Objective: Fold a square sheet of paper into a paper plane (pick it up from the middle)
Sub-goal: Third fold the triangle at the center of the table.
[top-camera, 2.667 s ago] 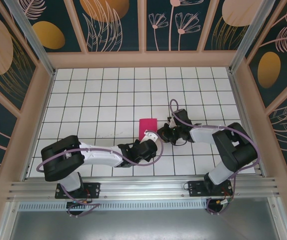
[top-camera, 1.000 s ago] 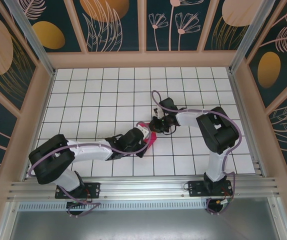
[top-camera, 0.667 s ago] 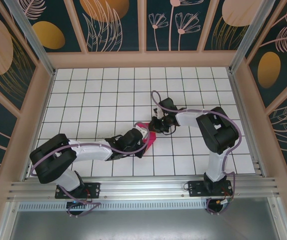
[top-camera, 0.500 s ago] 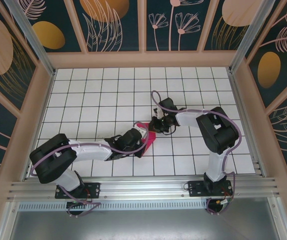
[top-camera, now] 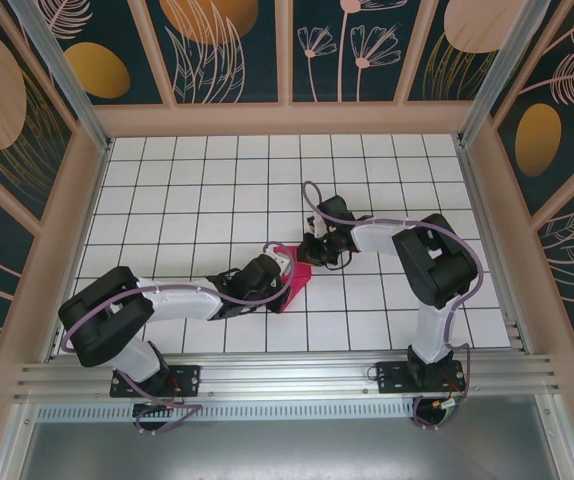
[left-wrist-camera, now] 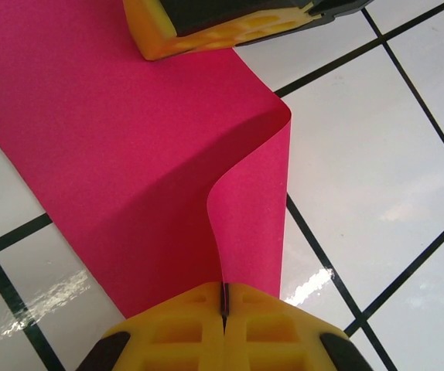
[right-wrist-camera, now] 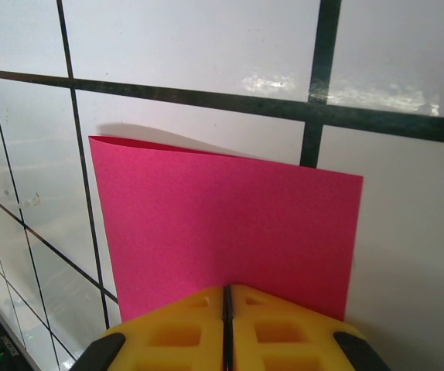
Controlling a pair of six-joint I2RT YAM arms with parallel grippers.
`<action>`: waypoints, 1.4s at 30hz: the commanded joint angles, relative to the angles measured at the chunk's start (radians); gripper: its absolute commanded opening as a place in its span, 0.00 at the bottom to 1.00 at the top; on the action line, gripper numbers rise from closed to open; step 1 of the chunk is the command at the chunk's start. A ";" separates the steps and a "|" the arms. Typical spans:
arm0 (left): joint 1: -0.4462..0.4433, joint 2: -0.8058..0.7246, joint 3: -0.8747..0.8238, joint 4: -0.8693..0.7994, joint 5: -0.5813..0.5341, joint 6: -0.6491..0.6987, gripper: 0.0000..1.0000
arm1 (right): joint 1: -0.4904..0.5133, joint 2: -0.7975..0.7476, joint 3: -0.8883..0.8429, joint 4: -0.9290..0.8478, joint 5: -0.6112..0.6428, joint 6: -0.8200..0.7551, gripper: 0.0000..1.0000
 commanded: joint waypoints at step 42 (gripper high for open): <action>0.047 0.002 -0.011 0.020 0.002 -0.050 0.02 | 0.022 0.021 -0.059 -0.015 0.068 0.032 0.12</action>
